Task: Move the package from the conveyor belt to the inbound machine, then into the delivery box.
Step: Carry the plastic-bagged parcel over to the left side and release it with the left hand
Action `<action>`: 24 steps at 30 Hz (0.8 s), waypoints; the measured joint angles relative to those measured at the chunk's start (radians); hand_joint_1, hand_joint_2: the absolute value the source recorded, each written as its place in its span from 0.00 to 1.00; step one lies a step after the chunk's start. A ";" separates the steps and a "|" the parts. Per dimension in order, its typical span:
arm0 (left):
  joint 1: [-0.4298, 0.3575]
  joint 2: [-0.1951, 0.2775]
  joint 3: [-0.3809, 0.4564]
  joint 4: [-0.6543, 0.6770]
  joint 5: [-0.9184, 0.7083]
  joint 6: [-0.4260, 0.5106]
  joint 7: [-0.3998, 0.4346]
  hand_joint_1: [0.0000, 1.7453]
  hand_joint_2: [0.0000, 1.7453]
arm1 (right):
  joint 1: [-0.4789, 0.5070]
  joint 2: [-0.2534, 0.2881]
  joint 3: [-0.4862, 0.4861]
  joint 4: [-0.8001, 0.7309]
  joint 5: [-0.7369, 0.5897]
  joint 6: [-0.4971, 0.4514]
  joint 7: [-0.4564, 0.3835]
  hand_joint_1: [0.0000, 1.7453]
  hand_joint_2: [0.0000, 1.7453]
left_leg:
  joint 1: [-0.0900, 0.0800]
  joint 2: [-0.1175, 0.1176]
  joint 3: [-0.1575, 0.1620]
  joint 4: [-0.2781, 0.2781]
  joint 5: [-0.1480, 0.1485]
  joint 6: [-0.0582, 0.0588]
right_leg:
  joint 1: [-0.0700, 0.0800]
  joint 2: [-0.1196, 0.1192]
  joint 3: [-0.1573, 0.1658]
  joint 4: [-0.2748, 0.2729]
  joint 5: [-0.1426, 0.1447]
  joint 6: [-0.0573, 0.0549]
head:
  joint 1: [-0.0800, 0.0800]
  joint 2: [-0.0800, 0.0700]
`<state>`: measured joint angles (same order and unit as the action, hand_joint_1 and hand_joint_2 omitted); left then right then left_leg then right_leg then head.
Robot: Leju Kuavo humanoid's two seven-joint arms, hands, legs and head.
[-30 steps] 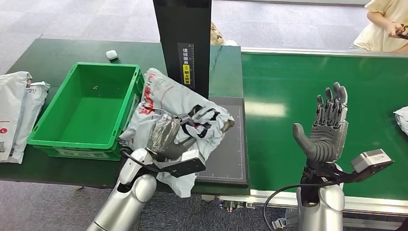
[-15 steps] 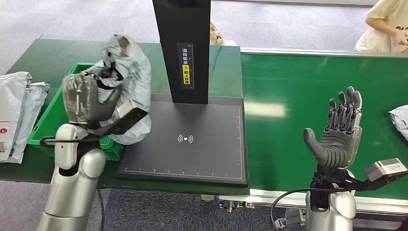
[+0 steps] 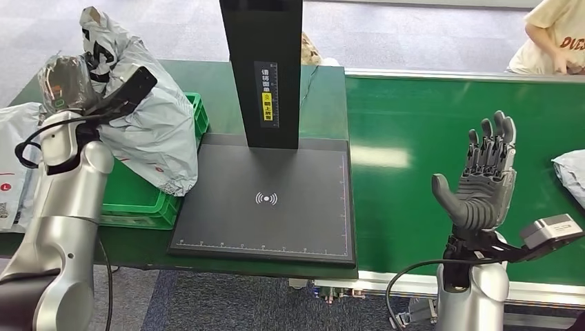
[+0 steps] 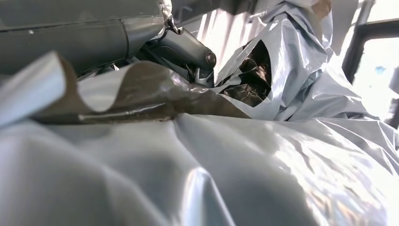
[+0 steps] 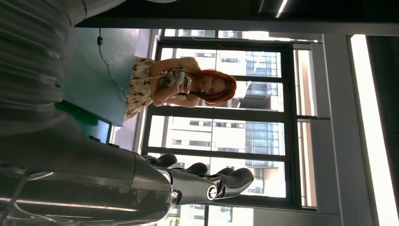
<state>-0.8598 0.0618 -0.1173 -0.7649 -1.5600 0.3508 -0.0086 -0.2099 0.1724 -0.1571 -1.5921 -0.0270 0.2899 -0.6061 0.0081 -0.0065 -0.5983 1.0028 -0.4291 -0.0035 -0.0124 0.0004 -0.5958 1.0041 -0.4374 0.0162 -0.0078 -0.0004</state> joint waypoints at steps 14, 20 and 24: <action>-0.179 0.064 -0.043 0.263 -0.003 -0.138 0.313 1.00 1.00 | -0.060 0.000 0.037 0.075 0.001 -0.003 0.006 0.00 1.00 | 0.000 0.000 0.000 0.000 0.000 0.000 | 0.000 0.000 -0.001 0.000 0.000 0.000 | 0.000 0.000; -0.201 0.079 -0.066 0.303 -0.004 -0.230 0.342 1.00 1.00 | -0.069 0.000 0.043 0.094 0.002 -0.002 0.006 0.00 1.00 | 0.000 0.000 -0.001 0.000 0.000 0.000 | 0.000 0.000 -0.001 0.000 0.000 0.000 | 0.000 0.000; -0.213 0.088 -0.109 0.349 -0.006 -0.459 0.381 1.00 1.00 | -0.101 0.000 0.054 0.126 0.003 -0.002 0.006 0.00 1.00 | 0.000 0.000 -0.001 0.000 0.000 0.000 | 0.000 0.000 -0.001 0.000 0.000 0.000 | 0.000 0.000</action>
<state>-1.0727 0.1499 -0.2262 -0.4154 -1.5660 -0.1082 0.3722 -0.3108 0.1724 -0.1027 -1.4658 -0.0238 0.2874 -0.6005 0.0080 -0.0064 -0.5992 1.0028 -0.4291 -0.0036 -0.0123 0.0006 -0.5965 1.0042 -0.4374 0.0162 -0.0079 -0.0004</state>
